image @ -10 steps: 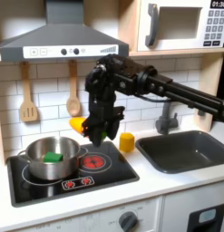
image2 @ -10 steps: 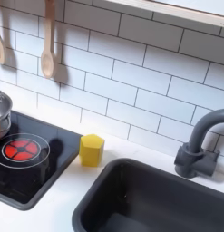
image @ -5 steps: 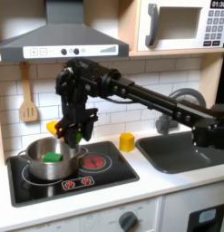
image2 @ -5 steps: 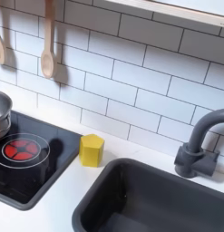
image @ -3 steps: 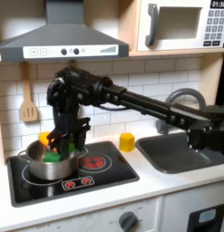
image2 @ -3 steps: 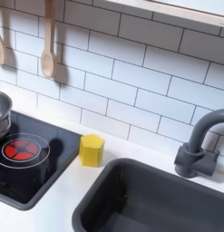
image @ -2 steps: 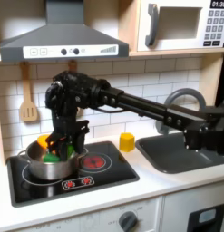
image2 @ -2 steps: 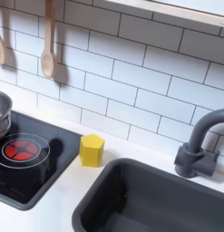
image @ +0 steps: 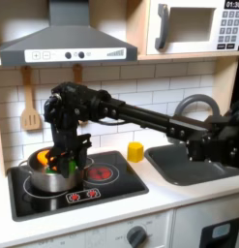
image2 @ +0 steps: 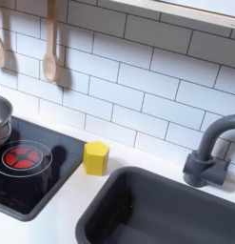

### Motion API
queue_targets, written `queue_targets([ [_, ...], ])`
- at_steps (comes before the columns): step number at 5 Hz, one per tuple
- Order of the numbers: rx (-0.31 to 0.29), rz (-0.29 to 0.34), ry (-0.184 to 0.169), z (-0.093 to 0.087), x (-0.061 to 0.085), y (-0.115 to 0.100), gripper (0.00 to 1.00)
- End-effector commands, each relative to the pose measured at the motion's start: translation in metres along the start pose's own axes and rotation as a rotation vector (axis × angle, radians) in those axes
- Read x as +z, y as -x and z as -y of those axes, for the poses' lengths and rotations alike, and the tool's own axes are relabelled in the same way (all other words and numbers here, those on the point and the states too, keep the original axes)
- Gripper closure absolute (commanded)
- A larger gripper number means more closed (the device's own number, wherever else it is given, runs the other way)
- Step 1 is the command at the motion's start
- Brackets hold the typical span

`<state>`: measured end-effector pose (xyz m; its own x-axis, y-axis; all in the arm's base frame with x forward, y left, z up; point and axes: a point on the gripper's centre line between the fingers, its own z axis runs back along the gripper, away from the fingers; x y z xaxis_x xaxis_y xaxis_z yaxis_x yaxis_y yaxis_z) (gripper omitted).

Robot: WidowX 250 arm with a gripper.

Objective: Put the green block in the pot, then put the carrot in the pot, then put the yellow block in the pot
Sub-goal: 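Put the carrot in the pot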

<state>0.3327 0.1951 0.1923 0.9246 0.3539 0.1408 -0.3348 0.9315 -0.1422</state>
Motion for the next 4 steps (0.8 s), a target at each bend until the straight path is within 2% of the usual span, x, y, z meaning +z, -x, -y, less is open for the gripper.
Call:
queue_targets([
  [1,-0.030,0.023,0.012,0.020,0.005,-0.008,0.15],
  [2,-0.043,0.026,0.013,0.028,0.009,-0.005,0.00],
  [3,-0.044,0.022,0.009,0.027,0.011,0.004,0.00],
  [4,-0.054,0.053,0.013,0.032,0.025,0.013,0.00],
])
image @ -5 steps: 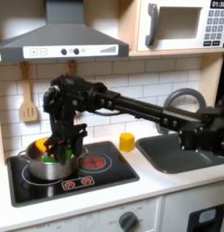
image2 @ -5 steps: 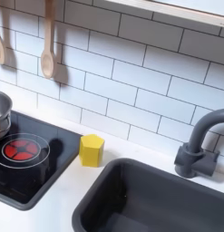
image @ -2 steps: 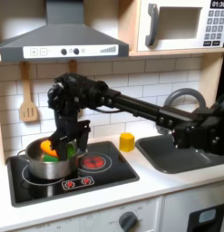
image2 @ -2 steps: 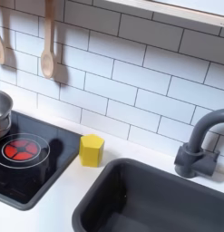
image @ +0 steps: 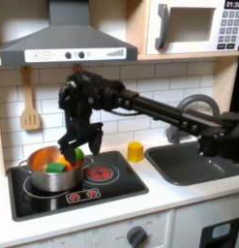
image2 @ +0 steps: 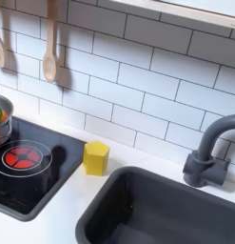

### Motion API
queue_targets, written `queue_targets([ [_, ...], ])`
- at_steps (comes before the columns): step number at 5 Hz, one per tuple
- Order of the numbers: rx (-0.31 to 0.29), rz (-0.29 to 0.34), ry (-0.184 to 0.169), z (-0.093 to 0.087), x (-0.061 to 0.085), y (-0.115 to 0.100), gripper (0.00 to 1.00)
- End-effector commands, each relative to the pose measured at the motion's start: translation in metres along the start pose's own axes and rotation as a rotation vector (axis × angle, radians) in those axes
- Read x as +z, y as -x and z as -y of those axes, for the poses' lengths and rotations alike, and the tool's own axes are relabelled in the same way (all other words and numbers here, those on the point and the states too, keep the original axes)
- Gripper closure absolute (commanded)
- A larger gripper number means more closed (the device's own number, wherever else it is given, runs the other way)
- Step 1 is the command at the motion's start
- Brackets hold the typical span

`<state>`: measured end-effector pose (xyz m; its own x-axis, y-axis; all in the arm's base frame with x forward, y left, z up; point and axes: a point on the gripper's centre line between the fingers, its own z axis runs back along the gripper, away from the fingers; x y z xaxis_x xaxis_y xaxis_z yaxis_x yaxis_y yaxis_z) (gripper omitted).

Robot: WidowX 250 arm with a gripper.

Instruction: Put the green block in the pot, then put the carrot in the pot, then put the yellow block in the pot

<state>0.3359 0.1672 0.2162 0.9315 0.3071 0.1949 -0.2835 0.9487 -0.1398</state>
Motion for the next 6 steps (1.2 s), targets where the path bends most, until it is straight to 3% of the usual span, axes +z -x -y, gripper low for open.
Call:
queue_targets([
  [1,-0.007,0.012,0.012,0.010,0.009,0.016,0.00],
  [2,-0.026,0.020,0.008,0.018,0.015,0.022,0.00],
  [4,-0.049,0.007,0.014,0.029,0.012,0.029,0.00],
  [6,-0.111,-0.011,0.016,0.068,0.001,0.028,0.00],
])
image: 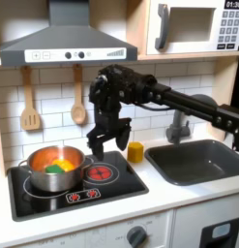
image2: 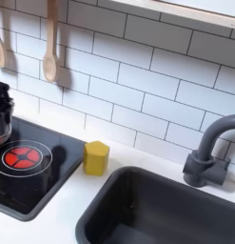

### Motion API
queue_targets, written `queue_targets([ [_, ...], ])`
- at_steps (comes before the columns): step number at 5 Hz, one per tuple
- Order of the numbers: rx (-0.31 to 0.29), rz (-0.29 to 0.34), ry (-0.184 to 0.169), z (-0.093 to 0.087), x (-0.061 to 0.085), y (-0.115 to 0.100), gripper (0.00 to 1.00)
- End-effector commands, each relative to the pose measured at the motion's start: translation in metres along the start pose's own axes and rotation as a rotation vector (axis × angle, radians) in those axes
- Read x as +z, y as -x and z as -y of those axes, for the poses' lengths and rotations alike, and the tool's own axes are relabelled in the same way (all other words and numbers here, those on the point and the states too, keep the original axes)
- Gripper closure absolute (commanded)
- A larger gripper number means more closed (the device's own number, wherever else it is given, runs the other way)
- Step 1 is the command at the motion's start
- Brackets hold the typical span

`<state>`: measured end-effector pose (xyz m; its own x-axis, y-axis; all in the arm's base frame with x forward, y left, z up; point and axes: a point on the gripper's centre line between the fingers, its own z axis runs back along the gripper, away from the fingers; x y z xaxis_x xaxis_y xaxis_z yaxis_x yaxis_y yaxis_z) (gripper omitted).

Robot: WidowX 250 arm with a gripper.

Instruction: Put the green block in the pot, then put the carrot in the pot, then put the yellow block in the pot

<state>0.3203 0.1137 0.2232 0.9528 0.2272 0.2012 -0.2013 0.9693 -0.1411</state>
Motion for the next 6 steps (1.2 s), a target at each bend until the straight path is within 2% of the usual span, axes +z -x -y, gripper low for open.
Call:
queue_targets([
  [1,-0.048,0.002,-0.023,0.042,-0.009,-0.010,0.00],
  [2,-0.043,0.023,-0.046,0.057,-0.012,-0.012,0.00],
  [3,-0.012,0.048,-0.040,0.067,-0.014,-0.019,0.00],
  [4,-0.007,0.053,-0.039,0.073,-0.016,-0.025,0.00],
  [5,-0.001,0.038,-0.040,0.079,-0.026,-0.024,0.00],
  [6,0.014,0.040,-0.032,0.081,-0.029,-0.029,0.00],
])
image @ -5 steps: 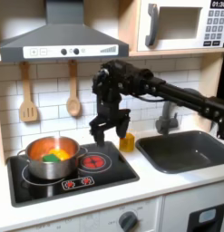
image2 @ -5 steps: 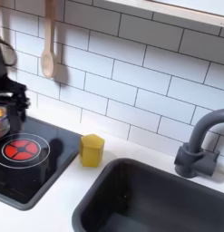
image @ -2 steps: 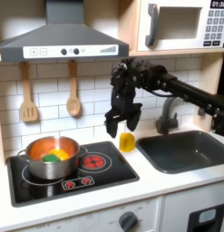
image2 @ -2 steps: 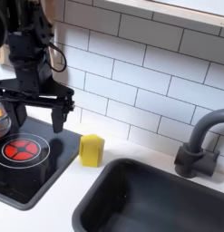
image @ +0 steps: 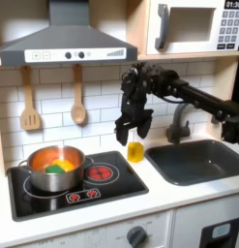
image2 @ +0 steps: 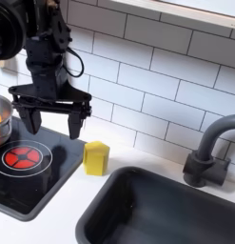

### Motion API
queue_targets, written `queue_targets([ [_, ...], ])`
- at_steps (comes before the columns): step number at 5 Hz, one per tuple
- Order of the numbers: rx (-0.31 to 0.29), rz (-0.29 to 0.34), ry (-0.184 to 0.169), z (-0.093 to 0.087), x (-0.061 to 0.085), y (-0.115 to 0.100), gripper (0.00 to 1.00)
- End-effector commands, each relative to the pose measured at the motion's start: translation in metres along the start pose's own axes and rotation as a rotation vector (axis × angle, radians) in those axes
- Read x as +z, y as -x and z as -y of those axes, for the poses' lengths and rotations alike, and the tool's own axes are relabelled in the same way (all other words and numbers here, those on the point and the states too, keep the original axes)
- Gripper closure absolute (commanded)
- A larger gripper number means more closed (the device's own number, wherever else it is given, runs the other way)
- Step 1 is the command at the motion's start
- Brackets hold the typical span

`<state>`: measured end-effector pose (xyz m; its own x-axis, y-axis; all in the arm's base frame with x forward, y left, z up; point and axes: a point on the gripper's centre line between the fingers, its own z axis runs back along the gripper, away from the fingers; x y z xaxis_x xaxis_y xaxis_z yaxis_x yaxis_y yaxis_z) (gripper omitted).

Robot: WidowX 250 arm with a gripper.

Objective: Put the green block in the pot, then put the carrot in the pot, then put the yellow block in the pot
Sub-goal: 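Put the yellow block in the pot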

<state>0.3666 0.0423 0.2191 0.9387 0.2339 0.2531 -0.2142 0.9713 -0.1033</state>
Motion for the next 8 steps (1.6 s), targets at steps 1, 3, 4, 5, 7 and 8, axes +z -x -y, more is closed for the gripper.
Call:
queue_targets([
  [1,0.010,-0.019,0.000,0.002,-0.011,-0.001,0.00],
  [3,0.010,-0.022,0.000,0.002,-0.011,0.000,0.00],
  [4,0.010,-0.021,0.000,0.002,-0.011,-0.001,0.00],
  [5,-0.001,-0.004,0.008,0.010,-0.009,-0.003,0.00],
  [7,0.003,-0.028,0.039,0.027,-0.023,-0.002,0.00],
  [8,-0.011,-0.021,0.025,0.026,-0.017,-0.007,0.00],
])
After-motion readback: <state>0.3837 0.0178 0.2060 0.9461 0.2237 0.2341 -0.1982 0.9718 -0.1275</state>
